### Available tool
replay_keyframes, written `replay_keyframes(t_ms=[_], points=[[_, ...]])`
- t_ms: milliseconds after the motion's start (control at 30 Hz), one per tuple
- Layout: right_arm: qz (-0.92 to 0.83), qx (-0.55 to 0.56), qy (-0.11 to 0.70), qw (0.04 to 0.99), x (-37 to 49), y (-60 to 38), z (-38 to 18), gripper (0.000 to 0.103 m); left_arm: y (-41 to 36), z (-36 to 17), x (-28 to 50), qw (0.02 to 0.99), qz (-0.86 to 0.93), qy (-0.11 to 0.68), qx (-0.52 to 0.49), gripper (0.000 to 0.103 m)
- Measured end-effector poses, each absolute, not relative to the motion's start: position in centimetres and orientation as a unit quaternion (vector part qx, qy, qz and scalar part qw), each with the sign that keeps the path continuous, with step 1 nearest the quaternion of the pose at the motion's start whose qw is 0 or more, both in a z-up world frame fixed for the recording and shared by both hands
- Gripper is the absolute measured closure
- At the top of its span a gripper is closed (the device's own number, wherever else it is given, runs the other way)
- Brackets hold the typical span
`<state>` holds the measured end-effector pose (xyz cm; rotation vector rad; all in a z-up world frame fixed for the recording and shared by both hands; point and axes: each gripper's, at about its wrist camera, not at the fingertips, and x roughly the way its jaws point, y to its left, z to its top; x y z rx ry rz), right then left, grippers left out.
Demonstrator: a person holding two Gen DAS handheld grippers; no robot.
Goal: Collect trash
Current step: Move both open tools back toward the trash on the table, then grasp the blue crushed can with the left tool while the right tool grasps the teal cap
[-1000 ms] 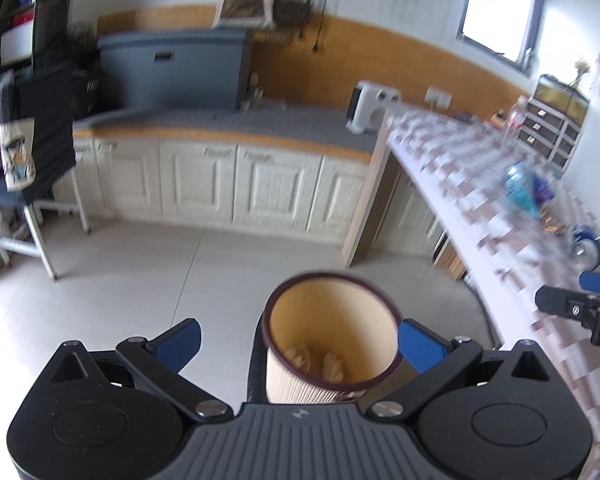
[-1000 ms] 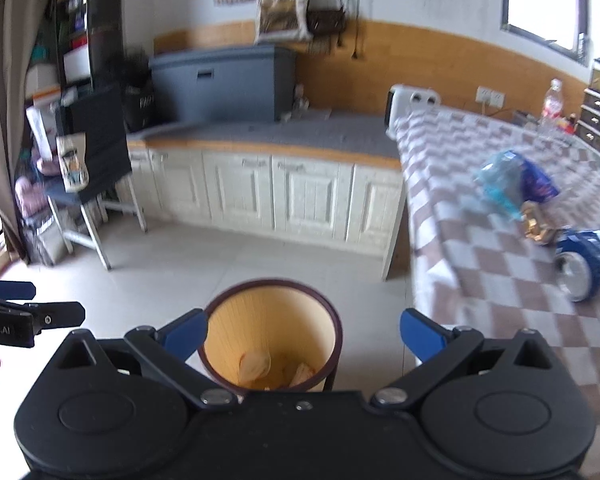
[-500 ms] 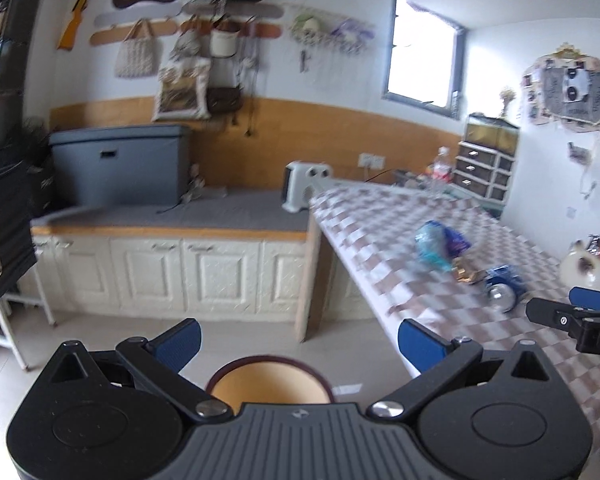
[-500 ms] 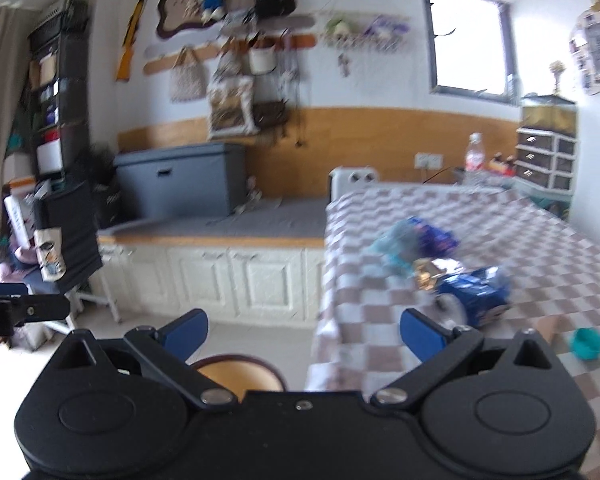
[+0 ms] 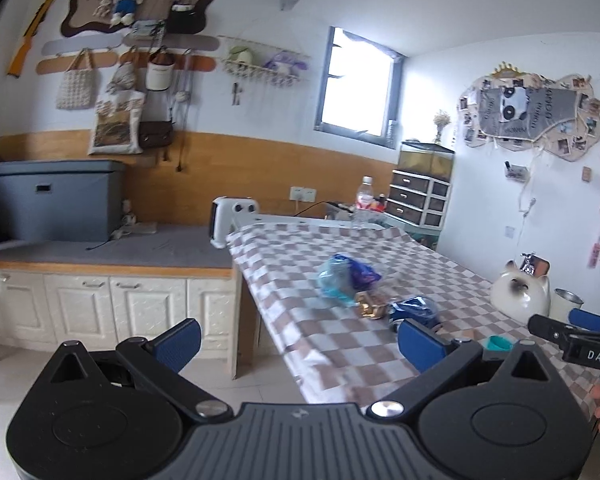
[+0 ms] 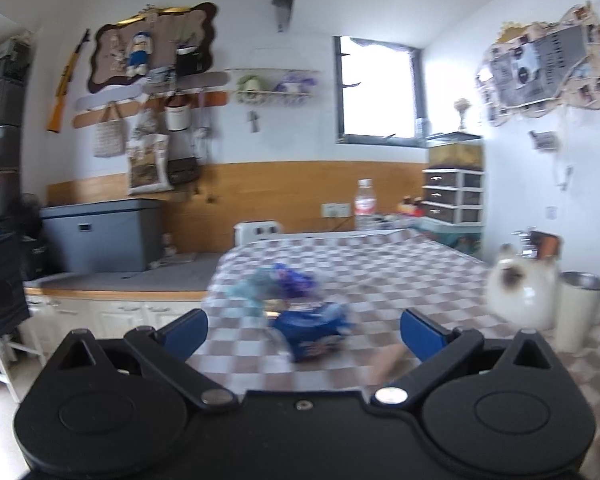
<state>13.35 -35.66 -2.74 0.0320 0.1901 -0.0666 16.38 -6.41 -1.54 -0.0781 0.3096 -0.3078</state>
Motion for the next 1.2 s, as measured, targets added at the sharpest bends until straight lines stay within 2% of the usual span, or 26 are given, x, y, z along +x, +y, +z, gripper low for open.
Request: replay_keyframes(t_ms=[400, 667, 867, 933, 1067, 1200], points=[[-0.1, 0.007, 0.142, 0.985, 15.8, -45.8, -6.1, 0.0, -18.4, -2.9, 20.6, 0.962, -0.21, 0.165, 0.062, 0.0], [-0.089, 0.026, 0.161, 0.983, 19.4, -50.2, -7.9, 0.0, -26.1, -6.1, 24.1, 0.945, -0.241, 0.146, 0.164, 0.0], [-0.064, 0.076, 0.18, 0.979, 22.8, -52.0, -9.7, 0.007, -30.9, -8.9, 26.8, 0.924, -0.244, 0.126, 0.265, 0.0], [-0.064, 0.078, 0.205, 0.974, 24.1, -52.1, -10.1, 0.016, -32.3, -9.6, 27.7, 0.915, -0.24, 0.12, 0.3, 0.0], [-0.046, 0.07, 0.256, 0.963, 25.9, -51.8, -10.7, 0.022, -35.2, -10.8, 29.3, 0.898, -0.225, 0.098, 0.366, 0.0], [-0.042, 0.041, 0.264, 0.963, 26.7, -51.2, -10.5, 0.032, -37.4, -12.0, 30.4, 0.877, -0.209, 0.073, 0.425, 0.0]])
